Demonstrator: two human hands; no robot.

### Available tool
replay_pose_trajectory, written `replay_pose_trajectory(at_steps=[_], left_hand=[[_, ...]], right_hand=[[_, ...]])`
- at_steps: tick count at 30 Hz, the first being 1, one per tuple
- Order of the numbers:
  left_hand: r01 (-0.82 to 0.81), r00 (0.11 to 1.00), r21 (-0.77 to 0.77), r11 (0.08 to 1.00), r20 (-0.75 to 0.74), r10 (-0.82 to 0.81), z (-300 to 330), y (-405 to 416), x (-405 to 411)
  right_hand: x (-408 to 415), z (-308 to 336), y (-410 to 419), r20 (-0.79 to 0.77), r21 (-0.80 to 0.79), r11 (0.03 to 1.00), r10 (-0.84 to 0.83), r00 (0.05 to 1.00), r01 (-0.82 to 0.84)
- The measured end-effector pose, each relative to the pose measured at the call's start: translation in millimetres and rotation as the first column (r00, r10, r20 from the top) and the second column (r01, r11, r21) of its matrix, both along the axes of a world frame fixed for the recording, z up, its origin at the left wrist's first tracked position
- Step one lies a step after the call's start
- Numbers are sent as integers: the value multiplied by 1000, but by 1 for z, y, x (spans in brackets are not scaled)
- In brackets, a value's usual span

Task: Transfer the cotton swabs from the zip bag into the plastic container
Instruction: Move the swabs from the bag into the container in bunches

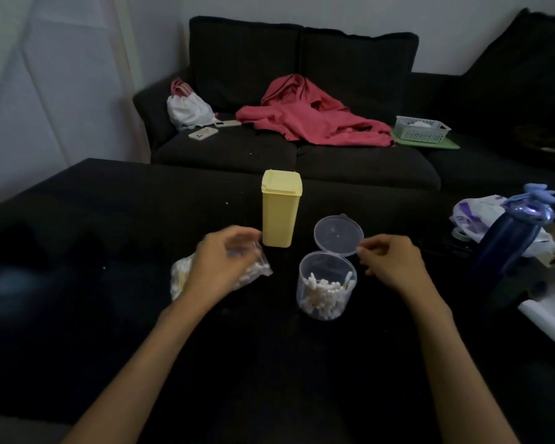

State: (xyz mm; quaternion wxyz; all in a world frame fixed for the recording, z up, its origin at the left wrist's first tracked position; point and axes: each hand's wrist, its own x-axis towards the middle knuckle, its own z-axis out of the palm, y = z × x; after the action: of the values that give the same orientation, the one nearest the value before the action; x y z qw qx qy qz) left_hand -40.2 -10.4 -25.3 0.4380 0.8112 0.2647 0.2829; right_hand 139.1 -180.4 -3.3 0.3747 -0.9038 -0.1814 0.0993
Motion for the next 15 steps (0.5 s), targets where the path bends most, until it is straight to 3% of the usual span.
replay_pose_trajectory(at_steps=[2, 4, 7, 11, 15], left_hand=[[-200, 975, 230, 952, -53, 218, -5, 17, -19], [-174, 933, 317, 932, -250, 259, -19, 31, -30], [6, 863, 269, 963, -488, 131, -41, 41, -40], [163, 857, 272, 948, -515, 0, -52, 49, -59], [205, 858, 236, 950, -510, -59, -46, 60, -77]], right_hand=[[-15, 6, 11, 67, 112, 991, 69, 995, -76], [-37, 7, 23, 94, 194, 955, 211, 973, -226], [-64, -4, 43, 64, 189, 903, 382, 922, -387], [-84, -22, 65, 56, 142, 899, 410, 910, -414], [-94, -29, 76, 8, 55, 887, 459, 889, -458]])
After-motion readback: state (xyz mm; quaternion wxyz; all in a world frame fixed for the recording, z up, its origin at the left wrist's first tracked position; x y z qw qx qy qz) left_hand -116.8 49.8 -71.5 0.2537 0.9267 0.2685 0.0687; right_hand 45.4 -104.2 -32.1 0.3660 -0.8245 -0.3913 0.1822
